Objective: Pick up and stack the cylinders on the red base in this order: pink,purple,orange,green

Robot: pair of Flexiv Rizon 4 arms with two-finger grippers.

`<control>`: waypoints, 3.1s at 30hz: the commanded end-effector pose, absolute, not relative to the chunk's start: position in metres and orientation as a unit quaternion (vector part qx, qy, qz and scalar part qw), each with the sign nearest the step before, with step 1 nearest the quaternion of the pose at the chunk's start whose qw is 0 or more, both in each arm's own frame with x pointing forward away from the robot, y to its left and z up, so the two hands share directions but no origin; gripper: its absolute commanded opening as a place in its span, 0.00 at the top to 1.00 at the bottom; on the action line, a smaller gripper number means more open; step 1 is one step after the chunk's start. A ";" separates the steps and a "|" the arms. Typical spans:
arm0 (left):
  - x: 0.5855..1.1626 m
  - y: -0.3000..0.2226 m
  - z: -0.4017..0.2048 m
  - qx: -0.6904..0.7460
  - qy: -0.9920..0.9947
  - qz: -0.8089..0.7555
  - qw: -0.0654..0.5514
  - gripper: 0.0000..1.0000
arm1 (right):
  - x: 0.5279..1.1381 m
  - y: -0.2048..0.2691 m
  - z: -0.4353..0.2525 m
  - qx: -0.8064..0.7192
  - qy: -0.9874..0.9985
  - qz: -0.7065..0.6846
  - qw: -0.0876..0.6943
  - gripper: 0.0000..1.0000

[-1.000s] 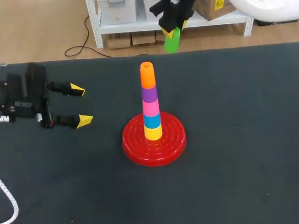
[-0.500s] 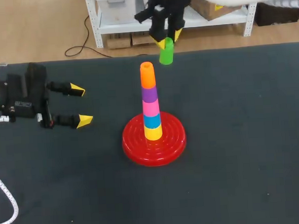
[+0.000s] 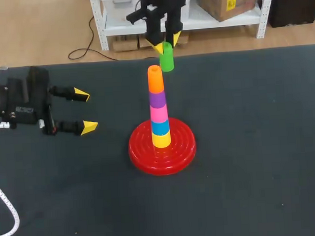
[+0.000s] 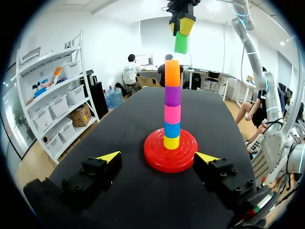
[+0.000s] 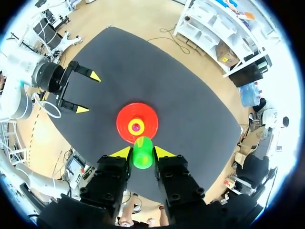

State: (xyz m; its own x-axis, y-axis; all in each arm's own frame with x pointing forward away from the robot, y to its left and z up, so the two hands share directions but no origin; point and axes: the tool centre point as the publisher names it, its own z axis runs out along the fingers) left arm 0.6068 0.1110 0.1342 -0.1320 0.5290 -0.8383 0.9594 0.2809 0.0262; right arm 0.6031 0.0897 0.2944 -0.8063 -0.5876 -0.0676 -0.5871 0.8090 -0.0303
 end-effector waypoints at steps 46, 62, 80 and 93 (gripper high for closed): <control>0.606 0.112 0.133 0.531 0.698 -0.277 0.392 0.00 | 0.614 0.111 0.283 -0.307 0.951 -0.018 0.007 1.00; 0.606 0.112 0.133 0.531 0.698 -0.277 0.392 0.00 | 0.613 0.112 0.278 -0.299 0.954 -0.024 -0.010 1.00; 0.606 0.112 0.133 0.531 0.698 -0.277 0.392 0.00 | 0.621 0.114 0.284 -0.293 0.956 -0.021 -0.021 1.00; 0.606 0.112 0.133 0.531 0.698 -0.277 0.392 0.00 | 0.618 0.115 0.280 -0.290 0.956 -0.021 -0.031 1.00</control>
